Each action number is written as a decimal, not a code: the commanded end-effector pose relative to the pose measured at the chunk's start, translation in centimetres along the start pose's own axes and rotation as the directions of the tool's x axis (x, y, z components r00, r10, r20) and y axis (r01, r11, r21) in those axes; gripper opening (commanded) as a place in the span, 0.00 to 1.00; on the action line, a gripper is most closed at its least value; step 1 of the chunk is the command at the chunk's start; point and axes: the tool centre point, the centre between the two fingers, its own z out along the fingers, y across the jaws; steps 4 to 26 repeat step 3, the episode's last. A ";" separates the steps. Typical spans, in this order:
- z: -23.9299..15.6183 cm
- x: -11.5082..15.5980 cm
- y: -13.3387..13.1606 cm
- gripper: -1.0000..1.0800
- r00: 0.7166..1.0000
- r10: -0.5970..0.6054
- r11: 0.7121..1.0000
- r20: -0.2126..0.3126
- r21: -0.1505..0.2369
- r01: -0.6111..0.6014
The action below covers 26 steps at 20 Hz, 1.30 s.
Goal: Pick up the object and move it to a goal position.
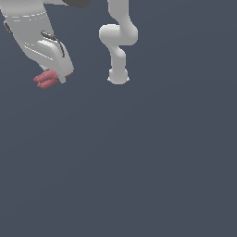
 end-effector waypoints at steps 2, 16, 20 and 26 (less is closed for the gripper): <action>-0.6 0.1 0.2 0.00 1.000 -0.001 1.000 0.001 -0.001 0.001; -0.6 0.1 0.2 0.00 1.000 -0.001 1.000 0.001 -0.001 0.001; -0.6 0.1 0.2 0.00 1.000 -0.001 1.000 0.001 -0.001 0.001; -0.6 0.1 0.2 0.00 1.000 -0.001 1.000 0.001 -0.001 0.001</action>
